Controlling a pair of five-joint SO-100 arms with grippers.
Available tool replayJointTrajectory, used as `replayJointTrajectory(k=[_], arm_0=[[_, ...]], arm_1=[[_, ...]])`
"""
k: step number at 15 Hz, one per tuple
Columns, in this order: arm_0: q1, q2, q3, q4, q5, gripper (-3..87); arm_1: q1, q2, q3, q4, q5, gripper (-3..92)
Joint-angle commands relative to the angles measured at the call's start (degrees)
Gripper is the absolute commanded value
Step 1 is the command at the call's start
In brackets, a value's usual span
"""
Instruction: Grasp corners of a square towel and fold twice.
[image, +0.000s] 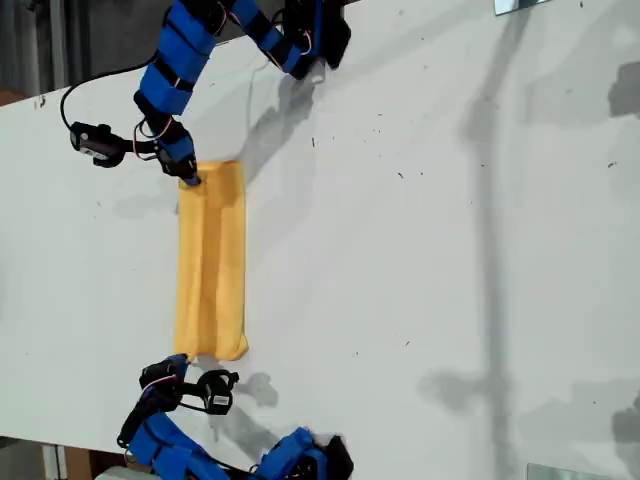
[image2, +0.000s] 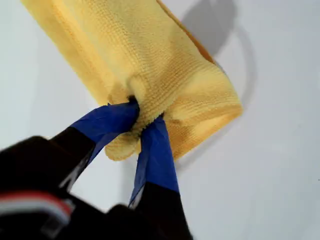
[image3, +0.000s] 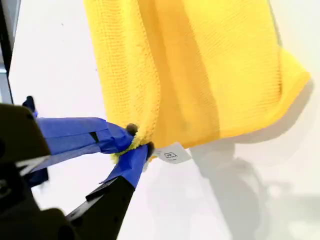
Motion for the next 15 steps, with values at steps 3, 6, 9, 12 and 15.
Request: replayJointTrajectory(k=[3, 6, 9, 12, 15], arm_0=[[9.23, 6.42, 8.53, -4.31, -3.6, -1.5], [11.51, 6.33, 11.43, -5.71, -4.83, -1.5], [10.46, 6.59, 14.41, -5.1, -6.86, -1.5], [9.58, 8.0, 15.47, -5.27, -6.33, -1.5], [9.32, 8.0, 14.68, -3.96, -4.75, 11.7]], arm_1=[[-0.7, 6.59, 7.65, -1.32, 2.9, -0.1], [-1.14, 2.72, 6.94, -1.05, 5.1, -0.1], [-4.31, -0.09, 6.33, -2.11, 7.82, -0.1], [-4.83, -1.93, 6.06, -2.02, 9.84, 0.9], [-4.13, -2.81, 6.15, -0.88, 10.2, 27.6]])
